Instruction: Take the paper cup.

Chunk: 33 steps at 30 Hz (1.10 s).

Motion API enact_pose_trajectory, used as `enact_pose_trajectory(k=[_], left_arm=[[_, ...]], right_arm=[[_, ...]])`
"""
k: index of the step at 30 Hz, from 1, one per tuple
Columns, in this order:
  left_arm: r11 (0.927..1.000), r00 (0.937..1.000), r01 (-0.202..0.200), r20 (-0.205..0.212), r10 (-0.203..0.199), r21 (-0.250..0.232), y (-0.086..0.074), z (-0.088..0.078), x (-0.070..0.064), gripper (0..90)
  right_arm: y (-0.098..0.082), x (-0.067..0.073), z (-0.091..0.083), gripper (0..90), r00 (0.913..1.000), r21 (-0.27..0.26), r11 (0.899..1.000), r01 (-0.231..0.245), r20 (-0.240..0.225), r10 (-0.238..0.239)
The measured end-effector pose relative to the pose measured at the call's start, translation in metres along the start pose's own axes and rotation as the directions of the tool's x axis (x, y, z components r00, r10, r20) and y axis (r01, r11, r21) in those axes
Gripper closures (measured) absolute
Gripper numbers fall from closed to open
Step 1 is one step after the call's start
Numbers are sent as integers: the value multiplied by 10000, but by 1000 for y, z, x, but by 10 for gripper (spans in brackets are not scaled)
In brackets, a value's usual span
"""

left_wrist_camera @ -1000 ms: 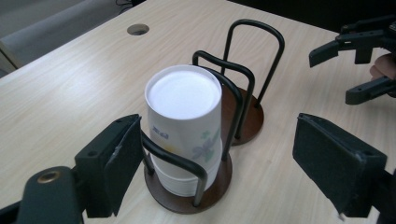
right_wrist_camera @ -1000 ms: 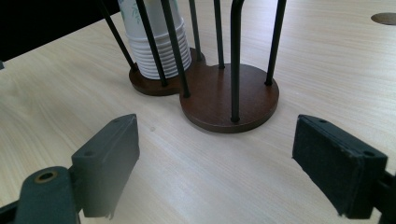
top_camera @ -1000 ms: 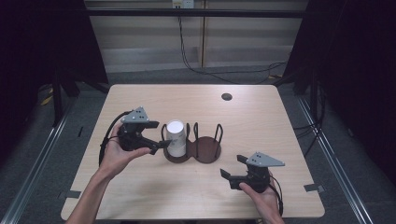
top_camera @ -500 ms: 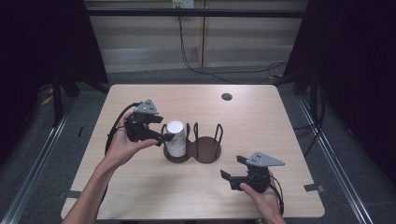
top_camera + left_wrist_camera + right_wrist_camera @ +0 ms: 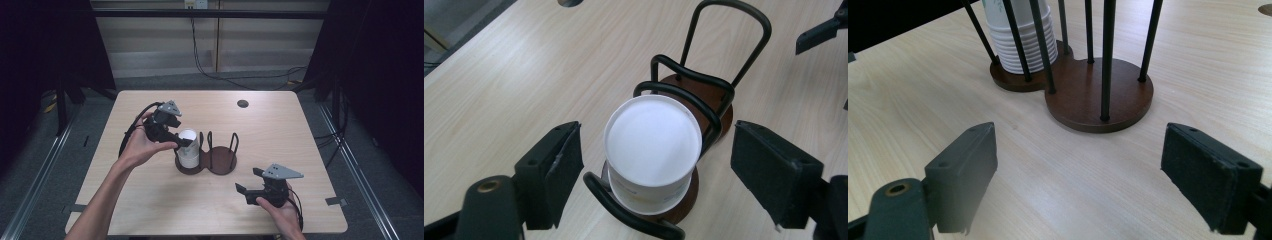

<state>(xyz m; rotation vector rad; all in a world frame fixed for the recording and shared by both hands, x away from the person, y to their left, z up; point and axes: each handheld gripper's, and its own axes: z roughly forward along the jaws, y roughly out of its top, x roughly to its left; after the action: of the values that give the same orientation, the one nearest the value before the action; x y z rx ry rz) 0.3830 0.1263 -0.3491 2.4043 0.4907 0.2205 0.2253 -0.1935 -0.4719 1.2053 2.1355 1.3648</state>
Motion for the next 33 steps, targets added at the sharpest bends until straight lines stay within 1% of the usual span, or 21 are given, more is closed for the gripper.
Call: enact_pose_trajectory(k=[3,4,5,6,9,11,13,14,15,16,19,20,21,25,26,27,28,29,31,32,33], left_arm=[[9999,10000,-4,-6,4,109,2,1,2,233],[9998,9998,169,-51,-169,46,3,1,2,233],[9997,10000,-47,48,45,257,6,1,5,234],[9997,10000,-23,-36,24,232,7,1,5,232],[9998,10000,51,22,-51,201,8,2,7,219],[9989,9999,-59,148,52,462,10,6,6,228],[9986,9999,-36,158,27,528,10,8,6,220],[9978,9998,-122,187,111,651,11,8,6,220],[9981,9999,-22,167,11,623,12,10,5,221],[9969,9997,-173,203,158,772,13,10,6,221],[9949,9991,-351,256,328,945,17,11,4,222],[9945,9991,-367,254,343,980,18,13,3,250],[9906,9986,-483,274,451,1277,21,14,3,250],[9873,9990,-408,247,374,1535,23,20,3,258],[9834,9990,-398,267,357,1769,23,24,4,250],[9812,9987,-492,208,461,1867,24,26,3,239],[9812,9987,-492,208,461,1867,24,26,3,239],[9767,9984,-557,154,536,2071,24,28,2,239],[9700,9983,-570,278,519,2364,25,31,2,243],[9700,9983,-570,278,519,2364,25,31,2,242],[9693,9987,-516,185,485,2405,25,33,2,243]], right_arm=[[0,-1,1,147,10000,154,9999,3,40,-3],[0,-1,2,147,10000,158,9999,-42,24,41],[0,-1,2,147,10000,88,10000,-46,14,46],[0,-1,2,147,10000,70,10000,-3,10,3],[0,0,1,147,10000,68,10000,-7,17,7],[0,-1,1,147,10000,27,10000,-38,21,38],[0,-1,1,147,10000,1,10000,-62,36,62],[0,-1,1,147,10000,1,10000,-62,36,62],[0,-1,1,147,10000,-16,10000,-60,30,60],[0,-1,1,147,10000,-34,10000,-34,24,34],[0,-1,0,147,10000,-31,10000,-30,-3,30],[0,-1,0,147,9999,-16,9999,-139,-50,138],[0,-1,0,147,9998,-51,9998,-168,-76,168],[0,-2,-1,147,9998,-63,9998,-192,-67,191],[0,-1,-1,147,9998,-67,9998,-166,-60,165],[0,-1,-1,147,9999,-74,9998,-159,-55,159],[0,-1,-1,147,9999,-74,9998,-159,-55,159],[0,-1,-1,147,9999,-78,9999,-150,-58,150],[0,-1,-1,153,9999,-77,9999,-138,14,138],[0,-1,-1,153,9999,-77,9999,-138,14,138],[0,-1,-2,160,9998,-130,9999,-65,193,67]])
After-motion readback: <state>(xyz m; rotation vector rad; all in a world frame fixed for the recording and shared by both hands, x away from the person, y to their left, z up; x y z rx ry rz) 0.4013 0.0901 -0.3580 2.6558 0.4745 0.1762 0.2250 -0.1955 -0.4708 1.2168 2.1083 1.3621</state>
